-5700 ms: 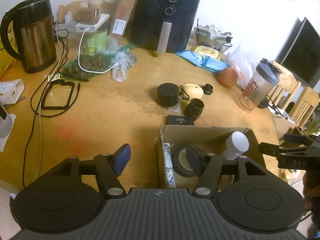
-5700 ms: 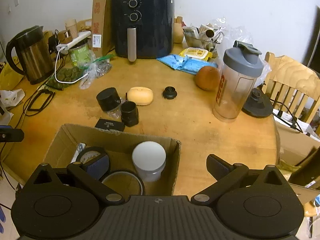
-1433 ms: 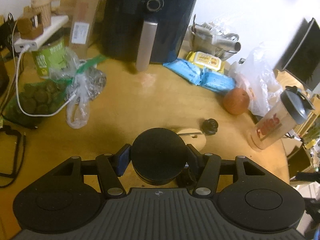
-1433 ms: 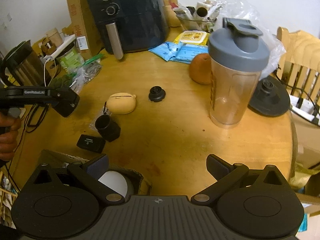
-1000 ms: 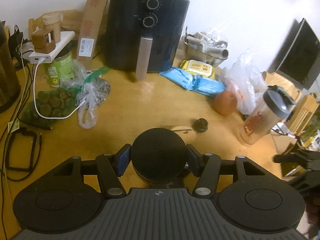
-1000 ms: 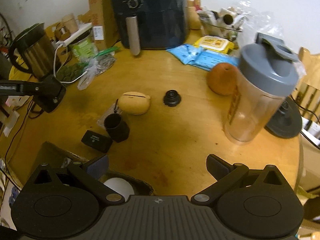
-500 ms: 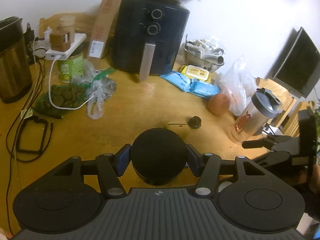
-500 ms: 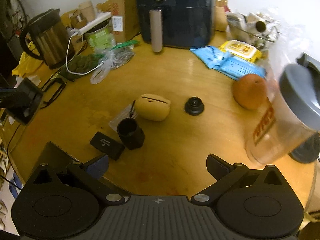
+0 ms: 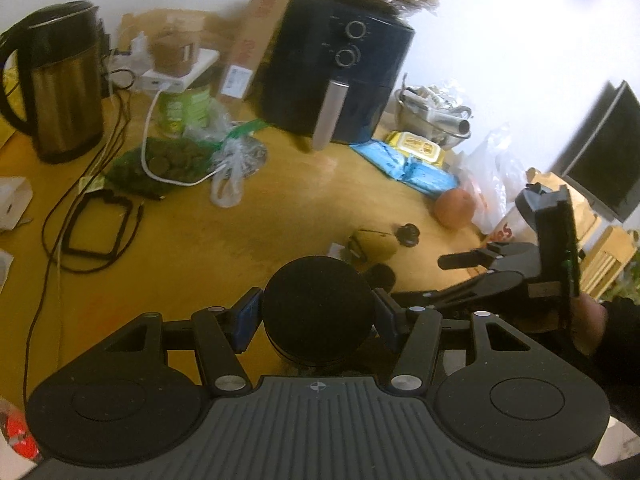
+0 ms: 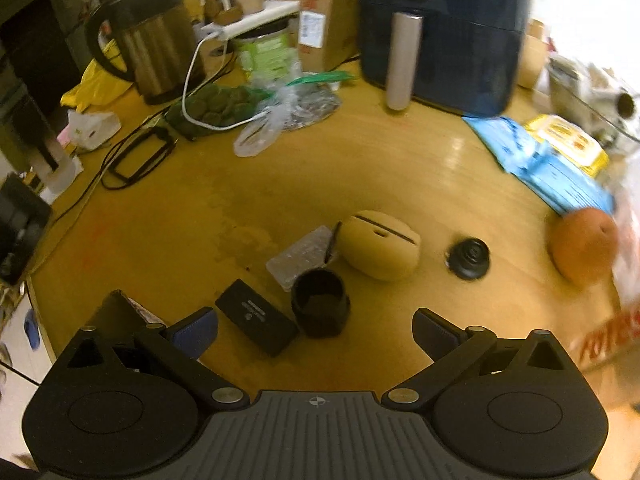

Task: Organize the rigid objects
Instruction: 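Grasp the small black cup with the right tool while the left tool holds the jar, then carry both to the box, lower the black jar in and open the left tool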

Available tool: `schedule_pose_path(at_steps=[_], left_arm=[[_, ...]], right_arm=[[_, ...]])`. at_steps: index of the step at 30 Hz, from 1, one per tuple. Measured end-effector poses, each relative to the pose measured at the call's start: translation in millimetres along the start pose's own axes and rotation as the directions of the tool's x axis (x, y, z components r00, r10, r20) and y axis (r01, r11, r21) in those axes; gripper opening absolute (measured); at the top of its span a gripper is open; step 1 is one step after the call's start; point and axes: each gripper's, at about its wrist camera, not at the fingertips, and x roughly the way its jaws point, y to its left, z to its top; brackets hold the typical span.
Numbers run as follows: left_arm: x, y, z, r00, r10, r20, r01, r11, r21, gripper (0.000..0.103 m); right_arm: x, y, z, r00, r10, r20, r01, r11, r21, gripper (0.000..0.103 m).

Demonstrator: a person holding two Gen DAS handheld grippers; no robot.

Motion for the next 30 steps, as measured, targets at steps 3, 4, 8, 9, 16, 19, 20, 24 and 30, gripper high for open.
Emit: schedule_pose_path(at_steps=[3,4,8,9,16,19,20,24,30], left_arm=[[-6,5,-4,1.000,0.016,0.004,-0.016,1.000,-0.023,0.057],[-8,7,-5,1.000,0.020,0.005,-0.020,0.999,-0.030,0.057],[-15,13,-12,0.999,0.040,0.010,-0.039,0.997,-0.061,0.057],[-16,14,-12,0.999,0.043,0.011,-0.043,0.997,-0.067,0.057],[-25,20,-21,0.998,0.067,0.011,-0.066,0.993,-0.098,0.057],[-27,21,-23,0.998,0.069,0.009,-0.067,0.993,-0.100,0.057],[-27,21,-23,0.998,0.068,0.009,-0.066,0.993,-0.100,0.057],[-25,18,-23,0.998,0.060,0.009,-0.059,0.994,-0.091,0.057],[-19,12,-20,0.999,0.034,0.002,-0.033,0.997,-0.063,0.057]], right_arm=[[11,4,4,1.000,-0.005,-0.016,0.005,1.000,-0.022,0.086],[15,5,5,1.000,-0.010,-0.022,0.010,1.000,-0.023,0.084],[26,9,6,0.999,-0.033,-0.031,0.032,0.999,-0.015,0.069],[28,10,7,0.998,-0.045,-0.032,0.045,0.999,-0.011,0.064],[45,12,9,0.994,-0.098,-0.057,0.100,0.994,0.036,0.041],[47,12,9,0.994,-0.094,-0.049,0.097,0.994,0.049,0.041],[47,12,9,0.995,-0.089,-0.047,0.092,0.994,0.053,0.040],[41,12,9,0.995,-0.096,-0.025,0.097,0.994,0.059,0.040],[23,7,8,0.995,-0.104,0.008,0.103,0.991,0.084,0.040]])
